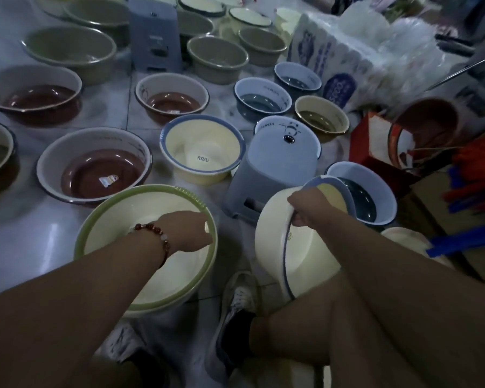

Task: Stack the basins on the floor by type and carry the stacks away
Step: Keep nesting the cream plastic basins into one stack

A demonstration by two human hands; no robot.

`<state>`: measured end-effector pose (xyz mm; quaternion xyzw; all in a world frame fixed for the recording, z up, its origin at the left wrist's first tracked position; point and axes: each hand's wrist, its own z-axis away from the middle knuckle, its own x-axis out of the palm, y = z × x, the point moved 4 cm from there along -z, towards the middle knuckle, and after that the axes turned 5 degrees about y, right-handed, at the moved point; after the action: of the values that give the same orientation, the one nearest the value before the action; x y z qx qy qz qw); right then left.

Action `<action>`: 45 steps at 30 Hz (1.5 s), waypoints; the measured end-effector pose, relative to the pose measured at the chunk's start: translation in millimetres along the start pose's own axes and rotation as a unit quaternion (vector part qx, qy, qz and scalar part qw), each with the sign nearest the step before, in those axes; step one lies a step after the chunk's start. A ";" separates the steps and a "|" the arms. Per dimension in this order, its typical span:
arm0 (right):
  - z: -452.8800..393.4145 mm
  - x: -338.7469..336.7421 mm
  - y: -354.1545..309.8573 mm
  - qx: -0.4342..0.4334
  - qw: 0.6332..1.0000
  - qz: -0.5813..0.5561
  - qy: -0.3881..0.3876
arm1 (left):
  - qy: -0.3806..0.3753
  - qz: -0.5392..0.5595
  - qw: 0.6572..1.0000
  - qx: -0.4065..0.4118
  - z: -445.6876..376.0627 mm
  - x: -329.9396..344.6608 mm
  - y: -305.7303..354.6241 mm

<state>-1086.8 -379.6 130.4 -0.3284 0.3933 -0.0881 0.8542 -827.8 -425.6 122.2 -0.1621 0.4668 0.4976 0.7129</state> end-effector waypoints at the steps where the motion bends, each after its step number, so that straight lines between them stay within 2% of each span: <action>1: 5.4 -3.6 -5.9 -0.043 0.998 0.043 0.001 | 0.003 0.033 0.999 0.002 0.8 -2.3 2.3; 4: 24.2 -10.6 -21.5 -0.125 0.988 0.086 0.020 | 0.018 0.158 0.987 0.024 7.0 -11.1 15.3; 7: 47.4 -6.3 -33.0 -0.221 0.962 0.153 0.046 | 0.050 0.310 0.948 0.049 17.6 -24.1 32.9; 9: 65.1 5.4 -38.8 -0.278 0.938 0.200 0.050 | 0.069 0.401 0.913 0.036 19.9 -27.7 35.4; 12: 99.5 33.2 -52.4 -0.371 0.898 0.230 0.048 | 0.039 0.519 0.854 -0.011 25.0 -28.2 31.6; 16: 144.1 80.2 -52.7 -0.464 0.832 0.302 -0.020 | 0.011 0.657 0.752 -0.052 28.1 -30.8 15.3; 21: 161.0 108.7 -59.2 -0.538 0.766 0.347 -0.060 | 0.102 0.712 0.671 -0.180 30.8 -11.2 -27.8; 24: 165.7 119.9 -65.5 -0.562 0.747 0.345 -0.085 | 0.094 0.768 0.599 -0.207 36.2 -4.5 -35.6; 25: 167.7 123.4 -66.8 -0.560 0.748 0.343 -0.102 | 0.091 0.781 0.579 -0.215 38.6 -3.5 -37.1; 27: 169.1 131.8 -69.0 -0.532 0.762 0.330 -0.164 | 0.094 0.786 0.567 -0.225 42.9 -2.2 -44.0; 29: 169.1 137.1 -72.3 -0.485 0.786 0.303 -0.237 | 0.097 0.773 0.578 -0.242 44.8 4.0 -60.1; 30: 165.7 136.7 -76.0 -0.465 0.800 0.289 -0.244 | 0.103 0.761 0.591 -0.249 46.1 6.5 -68.2; 32: 148.2 128.7 -88.4 -0.447 0.835 0.256 -0.193 | 0.118 0.734 0.612 -0.270 51.1 12.2 -84.7; 34: 120.2 112.5 -104.2 -0.427 0.871 0.224 -0.091 | 0.126 0.719 0.620 -0.286 58.7 17.5 -101.4; 37: 71.8 90.5 -106.6 -0.336 0.917 0.216 0.009 | 0.108 0.716 0.619 -0.303 72.3 27.0 -124.5; 39: 51.8 85.2 -91.2 -0.229 0.956 0.183 0.000 | 0.105 0.717 0.612 -0.317 79.9 34.3 -137.8; 42: 41.1 104.8 -65.6 -0.081 0.983 0.128 -0.102 | 0.103 0.722 0.604 -0.323 89.5 44.1 -153.2; 45: 41.6 131.6 -54.3 -0.052 0.983 0.103 -0.143 | 0.104 0.718 0.603 -0.332 96.3 52.3 -173.1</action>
<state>-961.7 -454.7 103.5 -0.3394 0.3029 0.0686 0.8879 -626.5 -407.7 87.8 -0.0508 0.3069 0.9499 -0.0302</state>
